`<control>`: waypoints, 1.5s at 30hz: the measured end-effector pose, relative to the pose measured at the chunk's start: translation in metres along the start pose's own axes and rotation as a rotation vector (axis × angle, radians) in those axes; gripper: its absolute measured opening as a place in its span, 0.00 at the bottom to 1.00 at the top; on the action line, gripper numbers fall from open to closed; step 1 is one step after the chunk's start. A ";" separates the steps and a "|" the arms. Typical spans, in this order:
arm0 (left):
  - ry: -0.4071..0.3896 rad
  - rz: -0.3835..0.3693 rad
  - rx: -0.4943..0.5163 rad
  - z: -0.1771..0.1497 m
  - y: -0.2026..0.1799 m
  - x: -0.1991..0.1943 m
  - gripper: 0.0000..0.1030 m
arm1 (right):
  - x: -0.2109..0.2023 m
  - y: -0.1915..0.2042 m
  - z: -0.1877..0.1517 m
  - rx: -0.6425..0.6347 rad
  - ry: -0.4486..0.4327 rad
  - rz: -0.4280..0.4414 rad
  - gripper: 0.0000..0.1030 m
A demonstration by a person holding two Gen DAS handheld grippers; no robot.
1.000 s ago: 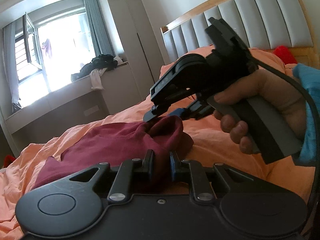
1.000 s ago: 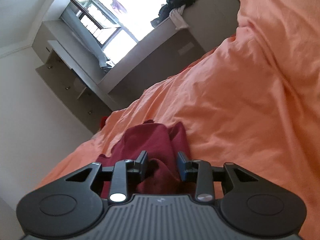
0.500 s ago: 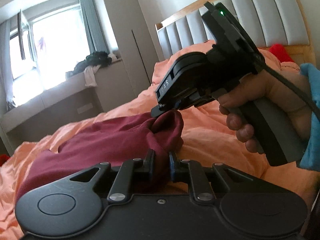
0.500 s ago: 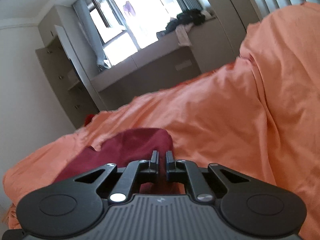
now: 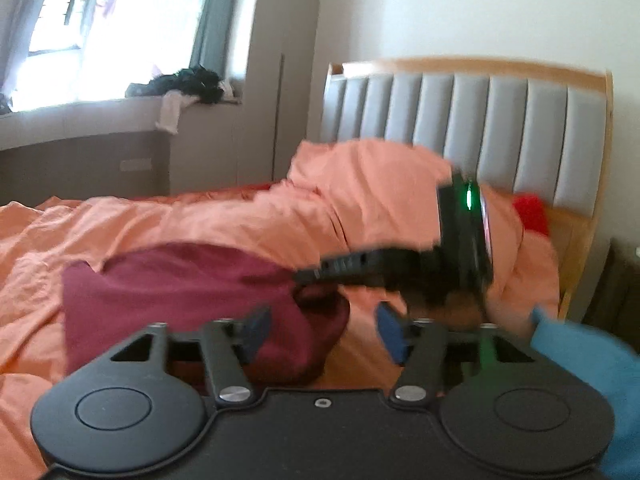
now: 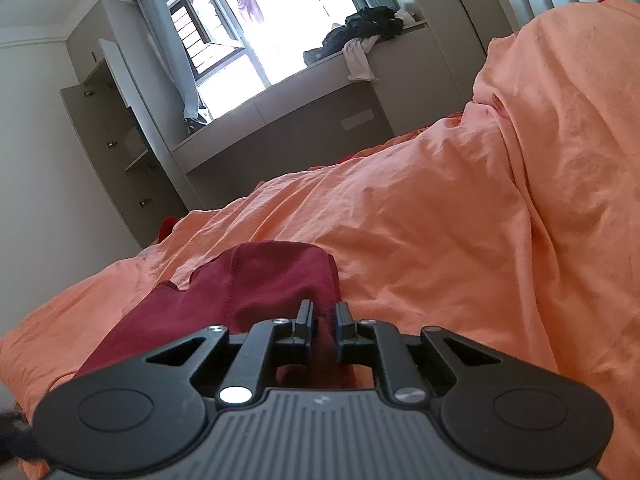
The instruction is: Fold small clothes
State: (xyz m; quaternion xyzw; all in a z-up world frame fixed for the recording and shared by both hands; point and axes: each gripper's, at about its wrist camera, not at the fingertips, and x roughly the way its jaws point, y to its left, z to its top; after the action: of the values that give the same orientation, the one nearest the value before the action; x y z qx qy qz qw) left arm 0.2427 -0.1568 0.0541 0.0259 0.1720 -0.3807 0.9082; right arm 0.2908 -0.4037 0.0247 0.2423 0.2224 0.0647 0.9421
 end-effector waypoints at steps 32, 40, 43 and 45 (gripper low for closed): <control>0.070 0.233 -0.351 -0.069 0.146 -0.013 1.00 | 0.001 0.017 -0.028 -0.084 0.052 0.069 1.00; 0.043 0.256 -0.310 -0.072 0.140 -0.013 1.00 | 0.022 -0.001 -0.016 0.121 0.052 0.095 1.00; 0.041 0.257 -0.307 -0.072 0.140 -0.013 1.00 | 0.029 0.003 -0.022 0.098 0.078 0.051 1.00; 0.041 0.258 -0.310 -0.072 0.140 -0.013 1.00 | 0.031 0.008 -0.026 0.073 0.082 0.030 1.00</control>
State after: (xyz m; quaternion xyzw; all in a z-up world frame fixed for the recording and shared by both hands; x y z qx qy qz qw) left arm 0.3113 -0.0354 -0.0209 -0.0845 0.2422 -0.2298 0.9388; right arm 0.3063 -0.3789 -0.0038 0.2772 0.2594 0.0807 0.9216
